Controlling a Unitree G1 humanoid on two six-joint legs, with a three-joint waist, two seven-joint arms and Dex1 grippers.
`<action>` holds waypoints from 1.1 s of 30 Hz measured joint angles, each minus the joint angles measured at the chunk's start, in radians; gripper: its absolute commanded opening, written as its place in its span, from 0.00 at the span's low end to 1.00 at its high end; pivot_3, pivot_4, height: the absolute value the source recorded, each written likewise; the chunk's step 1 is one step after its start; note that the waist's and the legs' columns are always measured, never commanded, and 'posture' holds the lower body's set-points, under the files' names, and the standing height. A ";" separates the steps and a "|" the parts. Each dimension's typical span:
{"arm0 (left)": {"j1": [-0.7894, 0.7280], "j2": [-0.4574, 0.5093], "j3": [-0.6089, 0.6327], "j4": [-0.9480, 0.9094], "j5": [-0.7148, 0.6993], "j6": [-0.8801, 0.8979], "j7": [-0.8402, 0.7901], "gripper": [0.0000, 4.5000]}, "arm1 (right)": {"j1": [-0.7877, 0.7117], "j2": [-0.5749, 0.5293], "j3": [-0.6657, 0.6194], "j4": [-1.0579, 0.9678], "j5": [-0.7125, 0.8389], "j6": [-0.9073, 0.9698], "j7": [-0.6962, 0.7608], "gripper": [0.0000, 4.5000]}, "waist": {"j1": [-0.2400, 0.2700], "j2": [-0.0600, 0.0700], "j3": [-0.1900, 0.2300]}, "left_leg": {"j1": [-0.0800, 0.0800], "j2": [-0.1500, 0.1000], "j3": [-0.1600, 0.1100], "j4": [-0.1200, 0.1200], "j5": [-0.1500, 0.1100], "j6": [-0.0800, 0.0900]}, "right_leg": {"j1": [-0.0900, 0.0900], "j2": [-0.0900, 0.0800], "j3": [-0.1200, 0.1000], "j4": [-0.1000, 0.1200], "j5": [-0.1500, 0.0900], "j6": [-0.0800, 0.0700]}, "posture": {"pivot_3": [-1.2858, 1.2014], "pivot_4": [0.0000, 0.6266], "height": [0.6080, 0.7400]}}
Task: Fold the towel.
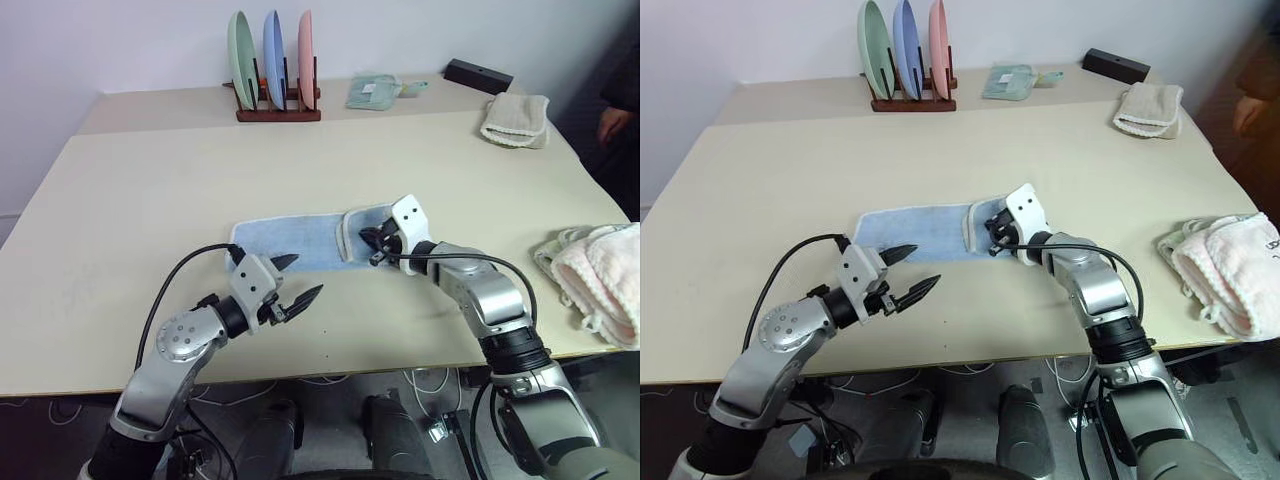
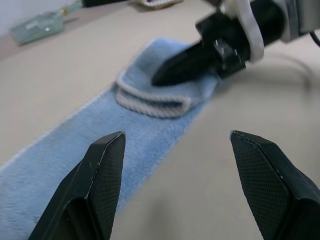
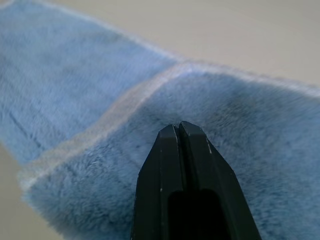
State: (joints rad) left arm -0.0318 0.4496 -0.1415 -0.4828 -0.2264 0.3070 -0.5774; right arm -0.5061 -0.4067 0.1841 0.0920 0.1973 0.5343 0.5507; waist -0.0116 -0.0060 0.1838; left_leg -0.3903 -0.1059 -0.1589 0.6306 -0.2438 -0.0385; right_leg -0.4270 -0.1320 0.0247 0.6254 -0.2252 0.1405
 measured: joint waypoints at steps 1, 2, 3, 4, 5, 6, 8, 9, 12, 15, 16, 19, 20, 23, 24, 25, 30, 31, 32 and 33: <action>0.001 0.001 0.001 -0.001 0.000 0.001 0.002 0.76 | 0.006 0.000 0.007 0.001 -0.010 -0.008 0.002 0.01 | 0.000 0.000 0.000 | 0.000 0.000 0.000 0.000 0.000 0.000 | 0.000 0.000 0.000 0.000 0.000 0.000 | 0.52 0.24 0.97; 0.001 0.002 0.001 -0.001 0.000 0.004 0.003 0.76 | 0.010 0.001 0.008 0.001 -0.020 -0.019 0.003 0.01 | 0.000 0.000 0.000 | 0.000 0.000 0.000 0.000 0.000 0.000 | 0.000 0.000 0.000 0.000 0.000 0.000 | 0.52 0.24 0.97; 0.001 0.003 0.003 -0.001 -0.001 0.010 0.003 0.76 | 0.011 0.003 0.006 -0.001 -0.025 -0.021 0.003 0.01 | -0.001 0.000 0.000 | 0.000 0.000 0.000 0.000 0.000 0.000 | 0.000 0.000 0.000 0.000 0.000 0.000 | 0.52 0.24 0.97; 0.001 0.003 0.006 -0.001 -0.002 0.013 0.004 0.76 | 0.011 0.006 0.005 -0.002 -0.027 -0.021 0.002 0.01 | -0.001 0.000 0.000 | 0.000 0.000 0.000 0.000 0.000 0.000 | 0.000 0.000 0.000 0.000 0.000 0.000 | 0.52 0.24 0.97; 0.005 0.003 0.011 -0.005 -0.003 0.018 0.007 0.76 | 0.013 0.009 0.003 -0.006 -0.027 -0.022 0.001 0.01 | -0.001 0.000 0.000 | 0.000 0.000 0.000 0.000 0.000 0.000 | 0.000 0.000 0.000 0.000 0.000 0.000 | 0.52 0.24 0.97; 0.014 0.003 0.018 -0.012 -0.004 0.020 0.010 0.76 | 0.014 0.010 0.000 -0.012 -0.027 -0.022 0.001 0.06 | -0.002 0.000 0.000 | 0.000 0.000 0.000 0.000 0.000 0.000 | 0.000 0.000 0.000 0.000 0.000 0.000 | 0.52 0.24 0.97; 0.037 0.002 0.037 -0.030 -0.015 0.037 0.017 0.76 | 0.014 0.007 -0.016 -0.024 -0.025 -0.027 0.007 0.19 | -0.002 0.000 0.000 | 0.000 0.000 0.000 0.000 0.000 0.000 | 0.000 0.000 0.000 0.000 0.000 0.000 | 0.52 0.24 0.97; 0.049 0.001 0.050 -0.039 -0.026 0.043 0.022 0.76 | 0.013 0.003 -0.027 -0.034 -0.023 -0.034 0.013 0.29 | -0.002 0.000 0.000 | 0.000 0.000 0.000 0.000 0.000 0.000 | 0.000 0.000 0.000 0.000 0.000 0.000 | 0.52 0.24 0.97; 0.124 -0.044 0.133 -0.095 -0.099 0.109 0.075 0.88 | -0.003 -0.026 -0.059 -0.090 -0.016 -0.070 0.048 0.63 | -0.003 0.000 0.000 | 0.000 0.001 0.000 0.000 0.000 0.000 | 0.000 0.000 0.000 0.000 0.000 0.000 | 0.52 0.24 0.97; 0.203 -0.105 0.224 -0.150 -0.221 0.208 0.145 1.00 | -0.052 -0.055 -0.086 -0.142 -0.003 -0.107 0.098 0.97 | -0.002 0.000 0.000 | 0.000 0.001 -0.001 0.000 0.000 0.000 | 0.000 0.000 0.000 0.000 0.000 0.000 | 0.52 0.24 0.97; 0.226 -0.124 0.251 -0.169 -0.260 0.234 0.165 1.00 | -0.061 -0.064 -0.085 -0.160 0.001 -0.118 0.120 0.99 | -0.002 0.000 0.000 | 0.000 0.002 0.000 0.000 0.000 0.000 | 0.000 0.000 0.000 0.000 0.000 0.000 | 0.52 0.24 0.97; 0.278 -0.179 0.332 -0.218 -0.364 0.311 0.254 1.00 | -0.063 -0.094 -0.055 -0.203 0.001 -0.156 0.199 0.99 | 0.001 0.000 0.000 | 0.000 0.002 0.000 0.000 0.000 0.000 | 0.000 0.000 0.000 -0.001 0.000 0.000 | 0.52 0.24 0.97; 0.291 -0.200 0.360 -0.229 -0.394 0.345 0.303 1.00 | -0.064 -0.100 -0.032 -0.207 -0.004 -0.179 0.226 0.99 | 0.001 0.000 0.000 | 0.000 0.002 0.000 0.000 0.000 0.000 | 0.001 0.000 0.000 -0.001 0.000 0.000 | 0.52 0.24 0.97; 0.308 -0.254 0.403 -0.235 -0.473 0.427 0.414 1.00 | -0.064 -0.105 0.000 -0.207 -0.023 -0.220 0.265 0.99 | 0.001 -0.001 0.000 | 0.000 0.001 0.000 0.001 0.000 0.000 | 0.001 0.000 0.000 -0.001 0.000 0.000 | 0.52 0.24 0.97; 0.316 -0.275 0.415 -0.237 -0.512 0.449 0.447 1.00 | -0.064 -0.105 0.003 -0.207 -0.028 -0.228 0.271 0.99 | 0.001 -0.001 0.000 | 0.000 0.001 0.000 0.001 0.000 0.000 | 0.001 0.000 0.000 -0.001 0.000 0.000 | 0.52 0.24 0.97; 0.329 -0.312 0.434 -0.240 -0.570 0.479 0.501 1.00 | -0.065 -0.104 0.008 -0.205 -0.031 -0.240 0.279 0.99 | 0.001 -0.001 0.000 | 0.000 0.002 0.000 0.001 0.000 0.000 | 0.001 0.000 0.000 -0.001 0.000 0.000 | 0.52 0.24 0.97; 0.313 -0.441 0.514 -0.225 -0.809 0.517 0.762 1.00 | -0.065 -0.102 0.037 -0.194 -0.061 -0.279 0.298 0.99 | 0.005 -0.002 0.000 | 0.000 0.002 0.000 0.001 0.000 0.000 | 0.001 0.000 0.000 -0.002 0.000 0.000 | 0.52 0.24 0.97; 0.287 -0.451 0.524 -0.213 -0.846 0.515 0.810 1.00 | -0.065 -0.100 0.040 -0.194 -0.065 -0.281 0.300 0.99 | 0.007 -0.002 0.000 | 0.000 0.002 0.000 0.001 0.000 0.000 | 0.001 0.000 0.000 -0.002 0.000 0.000 | 0.52 0.24 0.97; 0.258 -0.454 0.531 -0.195 -0.880 0.513 0.852 1.00 | -0.065 -0.098 0.042 -0.194 -0.066 -0.282 0.301 0.99 | 0.009 -0.002 0.000 | 0.000 0.001 0.000 0.002 0.000 0.000 | 0.001 0.000 0.000 -0.002 0.000 0.000 | 0.52 0.24 0.97; 0.222 -0.457 0.536 -0.171 -0.917 0.510 0.895 1.00 | -0.064 -0.097 0.041 -0.195 -0.066 -0.282 0.300 0.99 | 0.013 -0.002 0.000 | 0.000 0.001 0.000 0.002 0.000 0.000 | 0.001 0.000 0.000 -0.002 0.000 0.000 | 0.52 0.24 0.97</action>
State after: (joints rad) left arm 0.1903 -0.0070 0.3948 -0.6535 -1.1430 0.8167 0.3178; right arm -0.5700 -0.5040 0.2256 -0.1031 0.1313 0.2520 0.8512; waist 0.0015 -0.0077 0.1839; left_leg -0.3905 -0.1048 -0.1590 0.6324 -0.2439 -0.0388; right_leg -0.4256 -0.1323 0.0245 0.6236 -0.2255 0.1404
